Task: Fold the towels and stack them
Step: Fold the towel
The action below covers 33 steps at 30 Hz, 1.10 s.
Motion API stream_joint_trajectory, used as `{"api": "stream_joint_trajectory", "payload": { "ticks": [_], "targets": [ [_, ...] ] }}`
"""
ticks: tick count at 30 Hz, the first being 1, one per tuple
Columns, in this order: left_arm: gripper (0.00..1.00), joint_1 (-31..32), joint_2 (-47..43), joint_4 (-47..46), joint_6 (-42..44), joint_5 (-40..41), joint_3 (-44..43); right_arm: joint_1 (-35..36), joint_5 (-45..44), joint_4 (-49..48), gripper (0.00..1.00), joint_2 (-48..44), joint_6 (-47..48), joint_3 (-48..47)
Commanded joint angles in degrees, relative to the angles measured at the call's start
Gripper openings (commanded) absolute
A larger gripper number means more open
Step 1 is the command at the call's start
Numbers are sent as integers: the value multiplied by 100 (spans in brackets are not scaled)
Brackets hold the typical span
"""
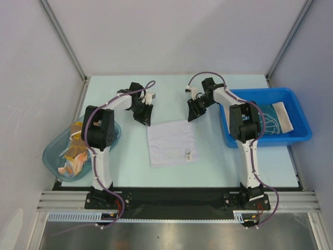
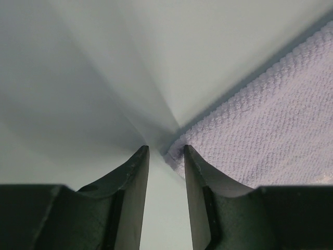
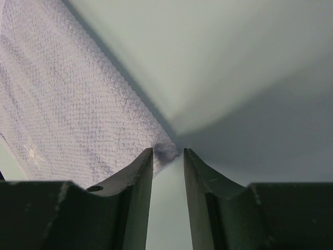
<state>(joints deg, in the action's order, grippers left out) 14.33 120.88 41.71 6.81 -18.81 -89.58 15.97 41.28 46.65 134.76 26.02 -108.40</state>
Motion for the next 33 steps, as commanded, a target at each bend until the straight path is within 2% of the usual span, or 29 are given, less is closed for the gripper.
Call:
{"api": "stream_joint_trajectory", "payload": {
  "ticks": [1,6,7,9,10,11,12,18,22,26,33],
  "targets": [
    [38,-9,111,30,233,-290,-174,3,161,46,32,103,96,-225],
    [28,-9,208,82,303,-325,-209,-6,275,-16,22,112,87,-234],
    [26,-9,199,109,321,-325,-200,-6,302,-16,17,95,113,-226],
    [15,-18,199,118,339,-360,-218,-50,320,-121,12,51,53,-147],
    [10,-18,182,118,339,-369,-226,-67,320,-182,6,24,17,-129],
    [0,-18,182,118,339,-378,-235,-85,320,-218,3,15,-9,-120],
    [0,-26,182,118,330,-456,-261,-120,337,-227,0,-28,-27,-120],
    [0,-97,129,284,207,-554,-770,-225,302,-604,0,-432,-229,73],
    [0,-88,-2,460,154,-484,-1079,-234,197,-1200,0,-844,-299,555],
    [0,-71,-432,452,110,-458,-956,-234,170,-1650,0,-1267,-396,1029],
    [1,-53,-1022,232,49,-71,-237,-234,-32,-2142,0,-2110,-563,1996]
  ]
}}
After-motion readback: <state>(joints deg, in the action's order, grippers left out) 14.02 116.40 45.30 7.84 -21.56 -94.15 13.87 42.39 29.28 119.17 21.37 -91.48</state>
